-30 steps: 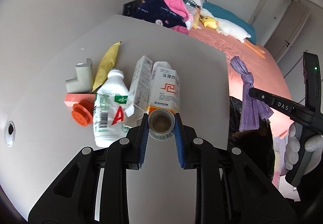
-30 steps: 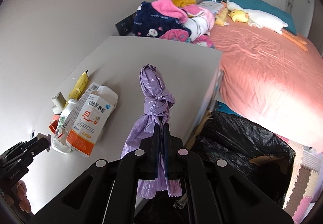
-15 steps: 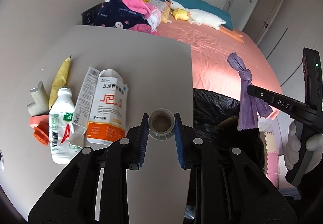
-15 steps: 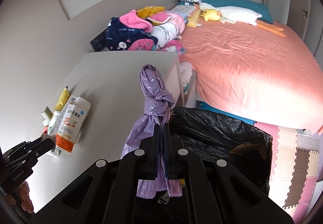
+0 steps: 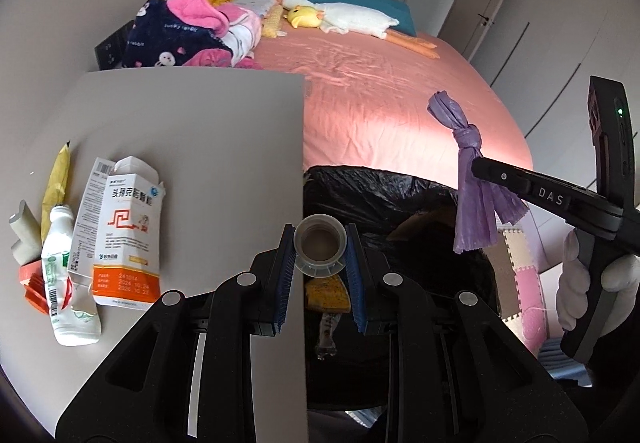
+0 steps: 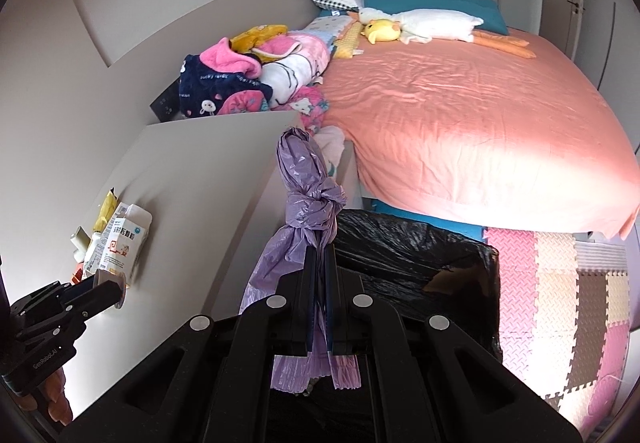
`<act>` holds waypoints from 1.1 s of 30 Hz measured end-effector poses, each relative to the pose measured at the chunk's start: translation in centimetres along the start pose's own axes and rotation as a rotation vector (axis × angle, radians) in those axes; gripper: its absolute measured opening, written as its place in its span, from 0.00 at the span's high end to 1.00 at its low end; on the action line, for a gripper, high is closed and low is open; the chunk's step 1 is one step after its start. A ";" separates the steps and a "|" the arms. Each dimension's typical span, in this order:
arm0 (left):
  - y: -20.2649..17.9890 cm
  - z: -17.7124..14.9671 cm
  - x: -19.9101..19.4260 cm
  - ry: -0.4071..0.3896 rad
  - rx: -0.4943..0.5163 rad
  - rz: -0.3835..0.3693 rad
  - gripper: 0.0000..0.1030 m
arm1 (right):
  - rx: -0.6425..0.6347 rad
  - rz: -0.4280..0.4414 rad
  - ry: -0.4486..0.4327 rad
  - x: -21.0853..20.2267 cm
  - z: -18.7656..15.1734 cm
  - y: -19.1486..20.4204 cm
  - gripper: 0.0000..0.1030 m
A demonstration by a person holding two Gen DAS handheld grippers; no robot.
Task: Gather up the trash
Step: 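Carry the cup and purple bag over the trash bag and open both tools, then move both open tools back over the table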
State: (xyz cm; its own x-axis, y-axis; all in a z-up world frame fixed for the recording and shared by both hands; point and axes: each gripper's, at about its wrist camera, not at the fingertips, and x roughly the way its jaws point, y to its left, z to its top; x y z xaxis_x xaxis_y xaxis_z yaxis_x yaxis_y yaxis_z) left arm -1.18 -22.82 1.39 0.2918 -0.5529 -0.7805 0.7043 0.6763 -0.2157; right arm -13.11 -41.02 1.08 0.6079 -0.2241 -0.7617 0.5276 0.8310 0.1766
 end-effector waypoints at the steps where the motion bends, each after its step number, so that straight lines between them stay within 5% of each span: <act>1: -0.4 0.0 0.2 0.005 0.009 -0.007 0.76 | 0.007 -0.003 -0.001 -0.2 -0.1 -0.4 0.96; 15: -4.3 0.2 2.1 0.069 0.095 -0.111 0.76 | 0.066 -0.037 -0.024 -2.5 -1.0 -3.9 0.96; 16: -4.5 0.1 2.4 0.087 0.106 -0.126 0.68 | 0.066 -0.025 -0.020 -2.6 -1.0 -4.0 0.96; 17: -4.7 0.1 2.5 0.092 0.114 -0.117 0.30 | 0.072 -0.008 -0.021 -2.8 -1.1 -4.2 0.86; 18: -5.0 0.0 2.3 0.076 0.118 -0.081 0.09 | 0.085 -0.004 -0.023 -3.1 -1.2 -4.5 0.74; 19: -5.1 -0.1 2.0 0.037 0.129 -0.051 0.06 | 0.095 -0.016 -0.031 -3.4 -1.2 -4.6 0.39; 20: -5.4 -0.2 1.9 0.029 0.143 -0.049 0.06 | 0.110 -0.038 -0.053 -3.9 -1.3 -4.8 0.23; 22: -5.2 -0.2 2.1 0.037 0.133 -0.046 0.06 | 0.126 -0.068 -0.116 -5.0 -1.4 -5.0 0.23; 33: -2.7 -0.9 2.2 0.065 0.064 0.004 0.06 | 0.110 -0.058 -0.087 -4.2 -1.2 -4.3 0.23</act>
State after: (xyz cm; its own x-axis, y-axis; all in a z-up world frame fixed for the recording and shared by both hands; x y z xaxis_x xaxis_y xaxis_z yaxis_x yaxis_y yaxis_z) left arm -3.04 -25.43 -0.27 0.2535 -0.5165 -0.8179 0.7439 0.6446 -0.1765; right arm -18.66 -43.02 2.82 0.6209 -0.3176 -0.7167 0.6227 0.7552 0.2048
